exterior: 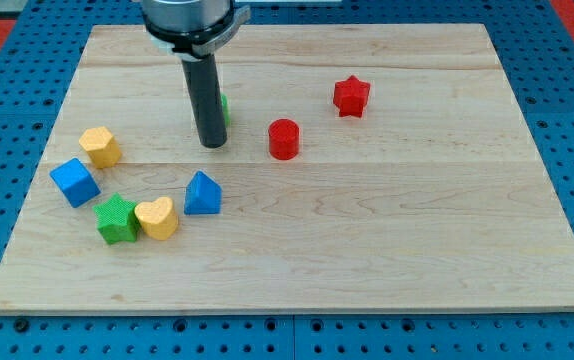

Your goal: Separate red blocks from group of blocks

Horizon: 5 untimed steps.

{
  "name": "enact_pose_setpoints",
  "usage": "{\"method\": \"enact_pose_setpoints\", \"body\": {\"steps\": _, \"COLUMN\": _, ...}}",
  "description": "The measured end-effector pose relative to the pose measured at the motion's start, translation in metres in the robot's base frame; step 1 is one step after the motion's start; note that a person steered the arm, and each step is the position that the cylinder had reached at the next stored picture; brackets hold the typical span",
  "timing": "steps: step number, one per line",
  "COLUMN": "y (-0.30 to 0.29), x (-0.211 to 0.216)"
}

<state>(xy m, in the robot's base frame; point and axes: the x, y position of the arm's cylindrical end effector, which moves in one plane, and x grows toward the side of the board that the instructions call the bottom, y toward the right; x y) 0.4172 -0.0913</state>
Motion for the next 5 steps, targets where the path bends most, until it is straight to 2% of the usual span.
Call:
{"method": "enact_pose_setpoints", "body": {"steps": 1, "y": 0.022, "x": 0.026}}
{"method": "enact_pose_setpoints", "body": {"steps": 3, "y": 0.149, "x": -0.03}}
{"method": "enact_pose_setpoints", "body": {"steps": 4, "y": 0.185, "x": -0.034}}
{"method": "enact_pose_setpoints", "body": {"steps": 5, "y": 0.21, "x": 0.01}}
